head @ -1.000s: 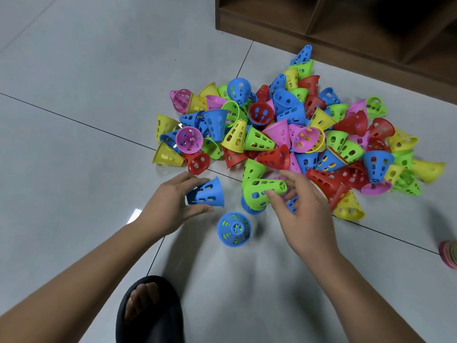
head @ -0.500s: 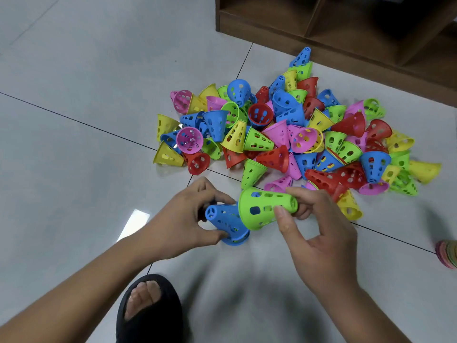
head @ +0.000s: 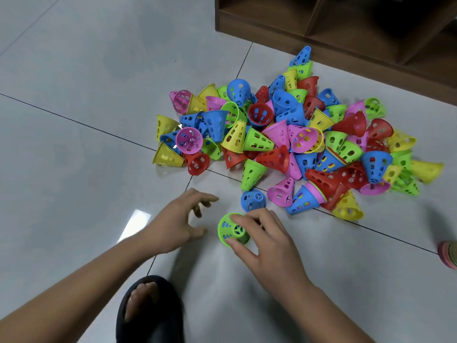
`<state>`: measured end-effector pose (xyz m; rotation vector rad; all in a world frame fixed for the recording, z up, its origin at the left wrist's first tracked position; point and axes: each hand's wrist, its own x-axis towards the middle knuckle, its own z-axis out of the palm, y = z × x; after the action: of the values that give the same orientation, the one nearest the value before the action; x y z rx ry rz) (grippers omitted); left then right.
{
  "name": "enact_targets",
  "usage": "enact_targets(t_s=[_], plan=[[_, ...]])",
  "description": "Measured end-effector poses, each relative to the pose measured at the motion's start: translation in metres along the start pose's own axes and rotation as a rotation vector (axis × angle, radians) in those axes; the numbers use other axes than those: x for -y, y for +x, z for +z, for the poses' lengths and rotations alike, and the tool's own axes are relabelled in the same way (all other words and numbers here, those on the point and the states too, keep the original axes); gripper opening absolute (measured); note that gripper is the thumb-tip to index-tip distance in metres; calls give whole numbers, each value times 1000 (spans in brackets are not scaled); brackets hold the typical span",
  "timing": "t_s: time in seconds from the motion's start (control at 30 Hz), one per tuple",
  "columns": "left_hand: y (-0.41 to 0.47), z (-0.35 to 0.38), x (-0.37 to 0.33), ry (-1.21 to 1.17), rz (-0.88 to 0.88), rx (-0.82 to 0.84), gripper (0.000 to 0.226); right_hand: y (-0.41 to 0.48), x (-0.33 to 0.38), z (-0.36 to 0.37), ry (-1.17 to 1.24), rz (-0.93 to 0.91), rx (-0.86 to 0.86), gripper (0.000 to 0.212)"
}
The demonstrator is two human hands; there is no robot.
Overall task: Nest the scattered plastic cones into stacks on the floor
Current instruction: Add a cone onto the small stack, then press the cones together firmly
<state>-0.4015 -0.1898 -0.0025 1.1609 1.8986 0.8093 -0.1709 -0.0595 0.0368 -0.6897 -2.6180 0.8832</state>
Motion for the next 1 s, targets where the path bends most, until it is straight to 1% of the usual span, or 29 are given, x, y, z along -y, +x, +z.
enact_targets(t_s=[0.23, 0.37, 0.47, 0.57, 0.63, 0.73, 0.8, 0.9, 1.0], plan=[[32, -54, 33, 236, -22, -285, 59, 5, -2, -4, 15, 49, 57, 36], [48, -75, 50, 357, -5, -387, 57, 9, -7, -13, 116, 138, 67, 40], [54, -84, 64, 449, -23, -402, 62, 14, -17, -16, 155, 198, 26, 40], [55, -89, 79, 519, -42, -395, 69, 21, -29, -12, 58, 224, -18, 33], [53, -90, 86, 552, -54, -391, 73, 26, -38, -7, -29, 242, 2, 40], [47, -85, 92, 603, -72, -423, 65, 30, -51, 1, -132, 244, 70, 54], [42, -84, 95, 613, -79, -424, 61, 32, -57, 6, -157, 241, 110, 57], [36, -85, 98, 612, -99, -413, 58, 32, -64, 15, -172, 243, 150, 54], [31, -83, 99, 601, -110, -453, 54, 29, -70, 21, -186, 223, 147, 45]])
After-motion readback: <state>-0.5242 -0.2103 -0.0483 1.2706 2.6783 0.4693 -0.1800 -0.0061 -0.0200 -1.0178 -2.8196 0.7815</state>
